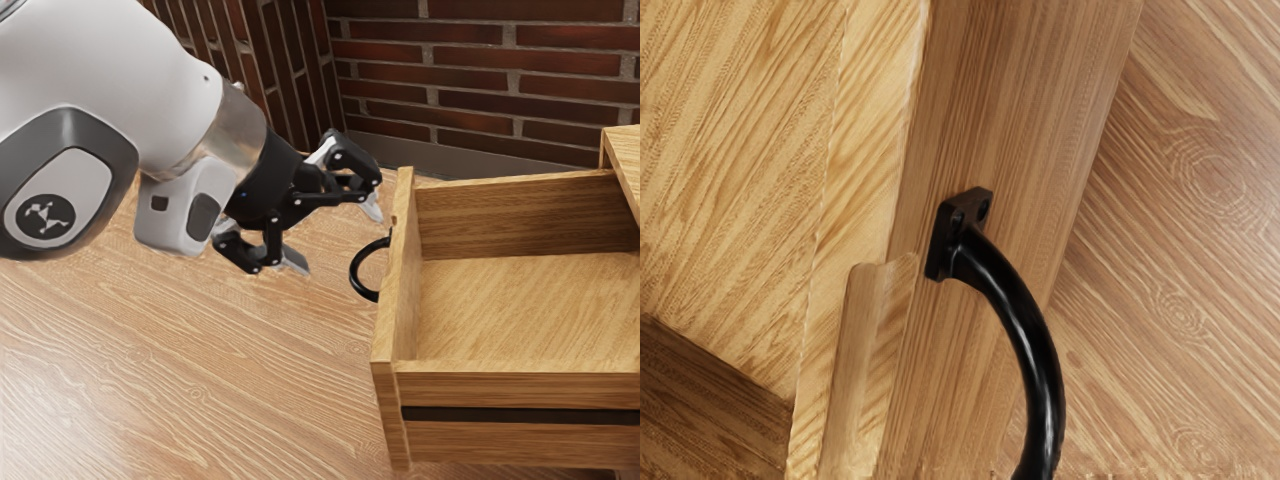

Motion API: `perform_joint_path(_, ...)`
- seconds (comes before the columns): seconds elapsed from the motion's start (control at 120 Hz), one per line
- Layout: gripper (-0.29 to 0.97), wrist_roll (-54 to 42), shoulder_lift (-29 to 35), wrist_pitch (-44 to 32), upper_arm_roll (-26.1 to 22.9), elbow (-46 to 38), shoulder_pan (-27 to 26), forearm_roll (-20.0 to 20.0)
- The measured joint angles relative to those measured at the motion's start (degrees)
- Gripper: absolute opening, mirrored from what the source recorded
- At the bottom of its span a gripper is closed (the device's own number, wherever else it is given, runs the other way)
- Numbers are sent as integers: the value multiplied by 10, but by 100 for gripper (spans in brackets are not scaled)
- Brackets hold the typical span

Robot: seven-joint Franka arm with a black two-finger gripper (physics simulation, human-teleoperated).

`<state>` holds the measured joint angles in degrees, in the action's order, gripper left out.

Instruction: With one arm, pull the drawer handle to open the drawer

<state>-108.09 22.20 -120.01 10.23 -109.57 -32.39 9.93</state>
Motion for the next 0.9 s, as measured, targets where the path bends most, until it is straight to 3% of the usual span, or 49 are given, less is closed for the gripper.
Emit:
perform_joint_path(0.2, 66, 22, -20, 69, -4, 137, 1, -1)
perform_joint_path(0.458, 68, 165, -139, 289, -2, 312, 73, -3)
perform_joint_path(0.683, 68, 284, -239, 390, 0, 394, 146, -2)
perform_joint_path(0.9, 68, 370, -264, 420, 0, 418, 170, -1)
